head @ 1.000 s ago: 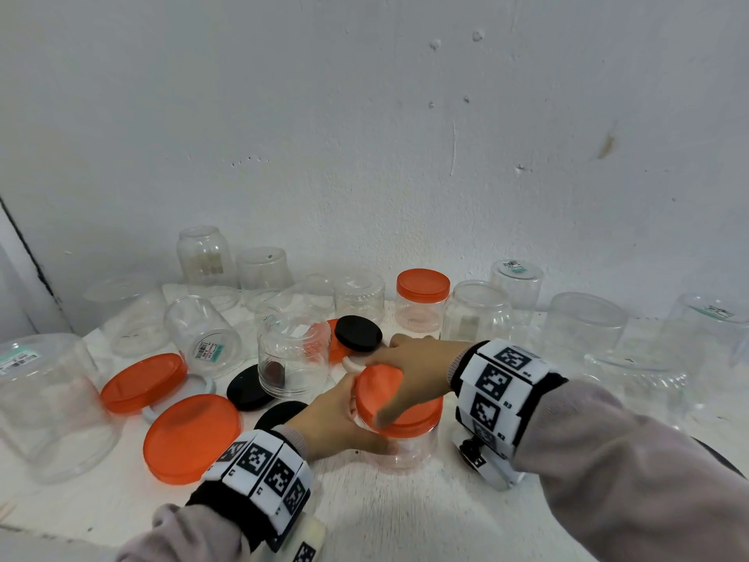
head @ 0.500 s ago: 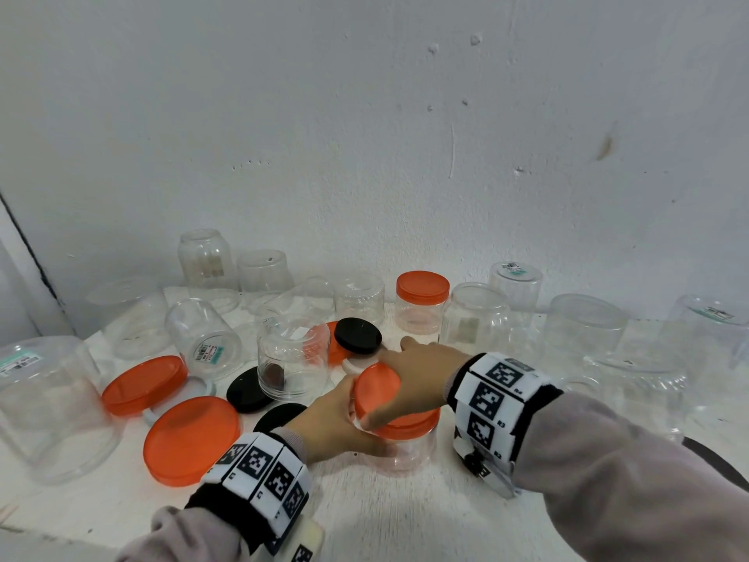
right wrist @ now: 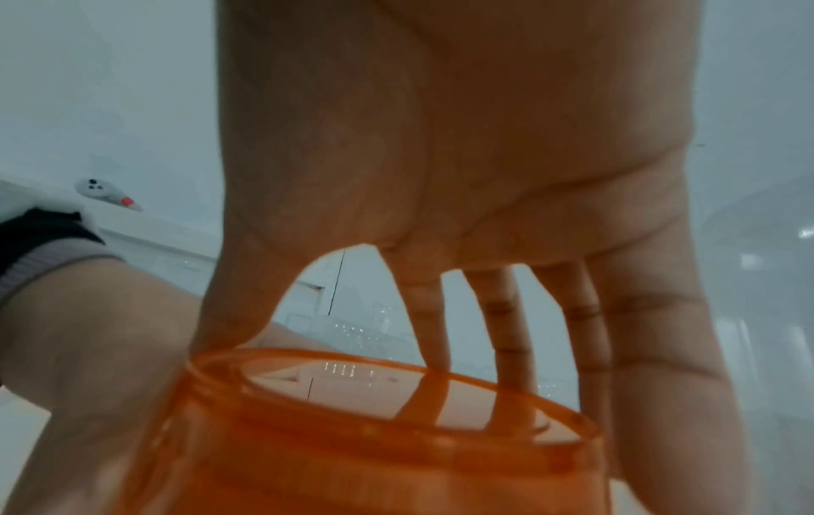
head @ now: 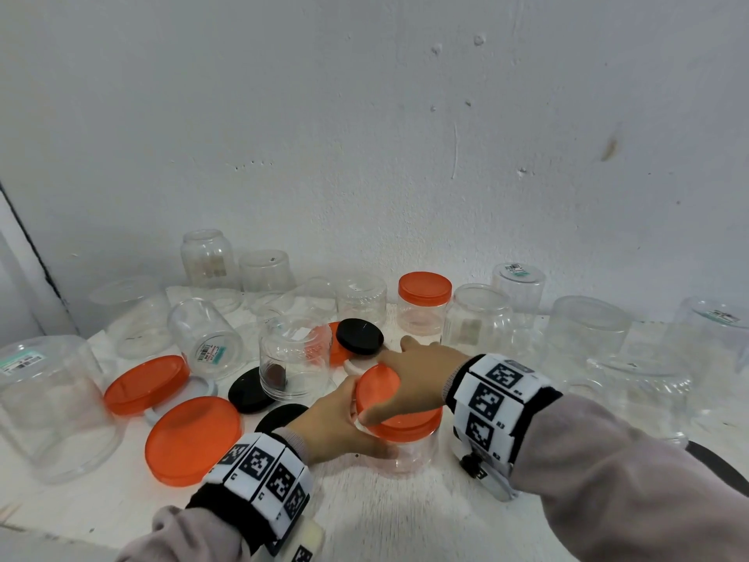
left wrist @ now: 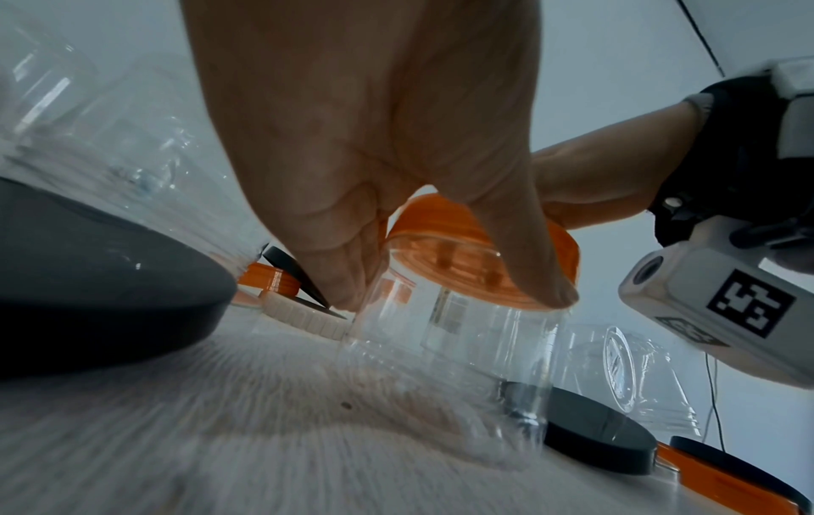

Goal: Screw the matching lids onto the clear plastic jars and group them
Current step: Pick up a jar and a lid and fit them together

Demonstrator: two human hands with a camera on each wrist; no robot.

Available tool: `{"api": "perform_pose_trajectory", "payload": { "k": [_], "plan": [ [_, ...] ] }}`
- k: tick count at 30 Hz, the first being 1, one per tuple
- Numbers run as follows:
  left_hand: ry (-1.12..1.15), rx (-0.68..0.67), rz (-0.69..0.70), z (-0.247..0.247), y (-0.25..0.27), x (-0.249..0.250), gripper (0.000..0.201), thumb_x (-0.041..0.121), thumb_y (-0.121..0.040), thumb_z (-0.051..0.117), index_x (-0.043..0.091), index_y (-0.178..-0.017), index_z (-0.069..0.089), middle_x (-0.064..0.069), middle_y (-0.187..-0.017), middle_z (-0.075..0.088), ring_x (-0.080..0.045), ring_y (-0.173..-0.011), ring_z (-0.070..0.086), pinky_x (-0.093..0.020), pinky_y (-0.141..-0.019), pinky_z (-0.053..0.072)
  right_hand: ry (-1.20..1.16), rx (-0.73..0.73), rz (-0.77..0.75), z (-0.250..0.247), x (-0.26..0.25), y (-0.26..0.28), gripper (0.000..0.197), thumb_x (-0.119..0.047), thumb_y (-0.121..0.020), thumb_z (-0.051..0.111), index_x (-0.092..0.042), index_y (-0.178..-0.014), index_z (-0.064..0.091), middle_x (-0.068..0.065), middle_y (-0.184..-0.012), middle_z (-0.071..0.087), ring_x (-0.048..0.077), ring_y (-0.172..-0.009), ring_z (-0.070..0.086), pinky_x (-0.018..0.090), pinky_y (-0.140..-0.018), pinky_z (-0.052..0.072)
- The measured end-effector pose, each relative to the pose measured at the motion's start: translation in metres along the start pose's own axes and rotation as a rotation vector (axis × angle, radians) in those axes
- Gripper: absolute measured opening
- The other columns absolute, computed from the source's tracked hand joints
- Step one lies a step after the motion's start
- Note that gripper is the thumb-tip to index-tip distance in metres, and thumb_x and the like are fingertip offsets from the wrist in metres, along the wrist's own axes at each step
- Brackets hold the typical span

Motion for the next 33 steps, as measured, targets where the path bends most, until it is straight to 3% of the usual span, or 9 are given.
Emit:
{"api": "perform_pose_trajectory", "payload": {
  "k": [2, 5, 7, 14, 21, 26, 33],
  "plan": [
    [-0.004, -0.001, 0.002, 0.000, 0.000, 0.001, 0.115, 0.046, -0.037, 0.088, 0.029, -0.136, 0.033, 0.010, -0.123, 0.059, -0.008, -0.116, 0.056, -0.032, -0.101, 0.047, -0.012, -0.006, 0.003, 0.001, 0.001, 0.000, 0.094, -0.080, -0.066, 0.058, -0.035, -0.143, 0.029, 0.001, -0.136, 0.035, 0.030, -0.125, 0.037, 0.040, -0.087, 0.037],
    [0.021, -0.005, 0.010, 0.001, -0.001, 0.001, 0.120, 0.044, -0.038, 0.090, 0.025, -0.141, 0.030, 0.008, -0.131, 0.055, -0.010, -0.124, 0.051, -0.035, -0.108, 0.041, -0.028, -0.126, -0.061, -0.002, 0.002, 0.002, 0.098, -0.061, -0.069, 0.071, -0.048, -0.146, 0.010, -0.004, -0.146, 0.023, 0.028, -0.132, 0.026, 0.049, -0.101, 0.036],
    [0.023, -0.007, 0.006, 0.001, -0.001, 0.000, 0.120, 0.044, -0.038, 0.090, 0.025, -0.141, 0.030, 0.009, -0.130, 0.056, -0.010, -0.123, 0.051, -0.035, -0.108, 0.041, -0.029, -0.164, -0.083, -0.004, 0.003, 0.002, 0.101, -0.053, -0.070, 0.074, -0.054, -0.145, 0.008, -0.006, -0.147, 0.021, 0.027, -0.133, 0.025, 0.052, -0.103, 0.035],
    [0.011, -0.014, 0.002, 0.000, -0.002, -0.003, 0.121, 0.048, -0.036, 0.091, 0.026, -0.139, 0.033, 0.010, -0.130, 0.055, -0.010, -0.124, 0.050, -0.036, -0.109, 0.040, -0.018, -0.090, -0.061, -0.001, 0.006, -0.001, 0.101, -0.072, -0.064, 0.068, -0.048, -0.145, 0.013, -0.005, -0.140, 0.028, 0.027, -0.128, 0.034, 0.044, -0.095, 0.037],
    [-0.008, -0.002, 0.000, 0.000, -0.003, -0.002, 0.122, 0.049, -0.035, 0.091, 0.027, -0.140, 0.033, 0.011, -0.128, 0.056, -0.009, -0.121, 0.052, -0.035, -0.107, 0.042, -0.070, -0.075, -0.106, 0.003, 0.008, -0.003, 0.103, -0.069, -0.065, 0.070, -0.045, -0.147, 0.012, -0.006, -0.146, 0.025, 0.025, -0.132, 0.029, 0.044, -0.099, 0.036],
    [-0.011, 0.000, 0.002, 0.001, -0.003, -0.001, 0.118, 0.047, -0.035, 0.090, 0.029, -0.138, 0.034, 0.012, -0.126, 0.058, -0.008, -0.119, 0.054, -0.035, -0.105, 0.044, -0.067, 0.028, -0.105, 0.010, 0.009, -0.002, 0.090, -0.073, -0.067, 0.064, -0.041, -0.142, 0.026, -0.002, -0.133, 0.037, 0.025, -0.120, 0.037, 0.034, -0.082, 0.037],
    [-0.048, 0.023, 0.016, 0.001, -0.002, 0.001, 0.111, 0.049, -0.035, 0.088, 0.036, -0.132, 0.035, 0.014, -0.120, 0.059, -0.006, -0.114, 0.056, -0.033, -0.100, 0.048, -0.033, 0.142, -0.066, 0.020, 0.006, 0.005, 0.086, -0.073, -0.073, 0.056, -0.034, -0.143, 0.027, 0.004, -0.137, 0.036, 0.029, -0.123, 0.034, 0.038, -0.087, 0.038]
  ]
}}
Point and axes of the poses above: each hand's wrist, its own y-axis away from the middle knuckle, its own z-axis out of the palm, x = y × z, the point moved 3 cm from there along -y, towards the middle knuckle
